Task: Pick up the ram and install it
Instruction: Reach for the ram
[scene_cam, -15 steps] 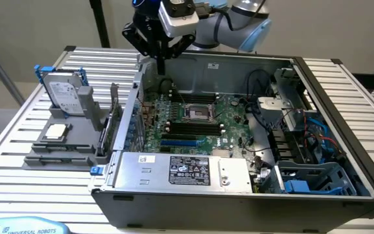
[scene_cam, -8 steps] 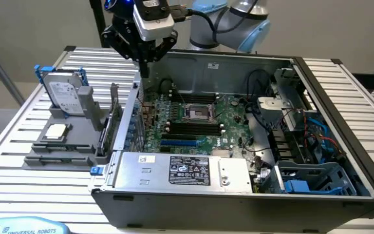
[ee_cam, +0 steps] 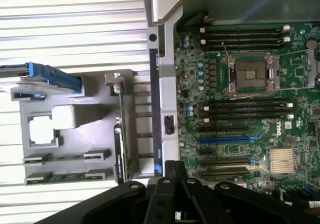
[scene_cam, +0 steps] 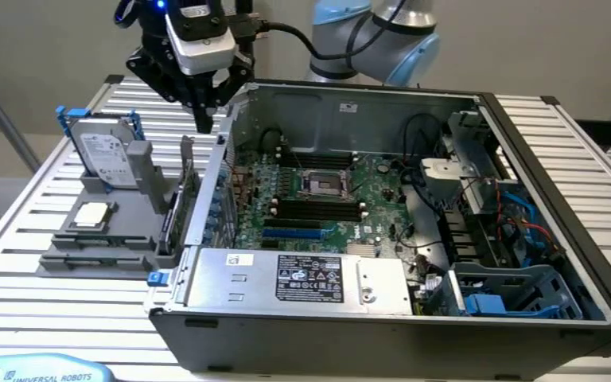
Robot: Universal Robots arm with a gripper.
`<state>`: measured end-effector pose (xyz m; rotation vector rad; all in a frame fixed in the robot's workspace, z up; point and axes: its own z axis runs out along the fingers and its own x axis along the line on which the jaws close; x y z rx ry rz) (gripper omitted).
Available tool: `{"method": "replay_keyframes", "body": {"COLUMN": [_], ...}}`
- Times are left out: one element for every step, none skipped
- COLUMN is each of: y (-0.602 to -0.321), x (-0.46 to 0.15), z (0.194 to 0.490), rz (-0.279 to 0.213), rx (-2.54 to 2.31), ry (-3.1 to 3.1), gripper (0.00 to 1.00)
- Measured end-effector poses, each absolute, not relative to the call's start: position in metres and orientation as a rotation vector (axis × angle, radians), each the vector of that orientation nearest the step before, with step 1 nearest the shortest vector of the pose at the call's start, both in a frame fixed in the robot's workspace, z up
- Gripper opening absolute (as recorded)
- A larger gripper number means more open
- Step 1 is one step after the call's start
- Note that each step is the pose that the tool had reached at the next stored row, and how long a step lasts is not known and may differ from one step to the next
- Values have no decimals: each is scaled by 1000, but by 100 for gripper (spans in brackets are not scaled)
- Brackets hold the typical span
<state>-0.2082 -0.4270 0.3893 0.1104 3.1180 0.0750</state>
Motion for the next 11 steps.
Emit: {"method": "replay_keyframes", "body": {"y": [-428,-430,-431,-432,-433,-434,-435,-436,-437,-438,-439], "x": [-213,-217,-222,-226,-231,-235,-240,-244,-249,-253,-258], "z": [389,389,388,388,387,387,386,385,384,384,383], "rz": [75,75,75,75,75,75,75,75,75,75,75], "rx": [110,111,110,110,110,110,110,111,110,110,110], "ry": [3118,3118,3118,3118,3118,3118,3118,3118,3118,3118,3118], "gripper": [11,11,11,11,11,11,11,11,11,11,11]}}
